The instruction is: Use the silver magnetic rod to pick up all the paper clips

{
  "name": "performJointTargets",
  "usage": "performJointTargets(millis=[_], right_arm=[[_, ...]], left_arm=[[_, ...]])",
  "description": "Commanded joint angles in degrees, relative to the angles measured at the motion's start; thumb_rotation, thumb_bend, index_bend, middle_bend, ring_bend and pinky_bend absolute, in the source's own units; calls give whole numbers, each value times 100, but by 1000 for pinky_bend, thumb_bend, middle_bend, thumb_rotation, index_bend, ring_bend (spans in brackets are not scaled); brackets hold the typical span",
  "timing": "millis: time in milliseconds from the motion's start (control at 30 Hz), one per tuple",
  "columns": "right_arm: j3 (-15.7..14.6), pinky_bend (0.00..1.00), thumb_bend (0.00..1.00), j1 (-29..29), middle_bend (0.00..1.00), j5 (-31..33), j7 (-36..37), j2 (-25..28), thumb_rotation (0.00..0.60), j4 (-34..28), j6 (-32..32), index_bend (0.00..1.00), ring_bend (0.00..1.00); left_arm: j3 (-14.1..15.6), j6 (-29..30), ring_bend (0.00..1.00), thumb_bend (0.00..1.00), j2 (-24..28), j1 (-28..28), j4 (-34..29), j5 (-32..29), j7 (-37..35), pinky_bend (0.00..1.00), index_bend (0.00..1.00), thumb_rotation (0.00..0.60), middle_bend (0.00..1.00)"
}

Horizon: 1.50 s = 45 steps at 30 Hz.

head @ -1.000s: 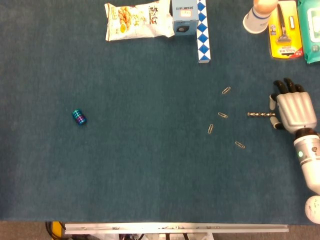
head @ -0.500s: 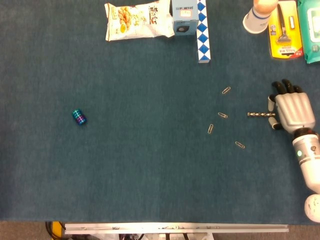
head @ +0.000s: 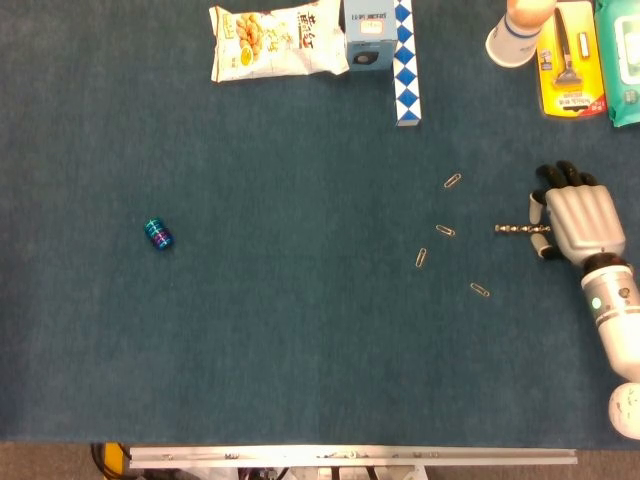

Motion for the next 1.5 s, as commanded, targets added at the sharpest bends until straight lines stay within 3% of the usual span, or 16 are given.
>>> performJointTargets(millis=[33, 1500], right_arm=[[10, 207, 277, 25, 174, 79, 19, 46, 600, -75, -47, 551, 91], [-61, 201, 289, 300, 137, 843, -190, 234, 600, -350, -36, 551, 73]], left_arm=[[-2, -4, 338, 89, -1, -2, -3, -3, 1, 414, 438, 600, 429], [-6, -45, 339, 89, -21, -16, 11, -25, 34, 414, 438, 600, 429]])
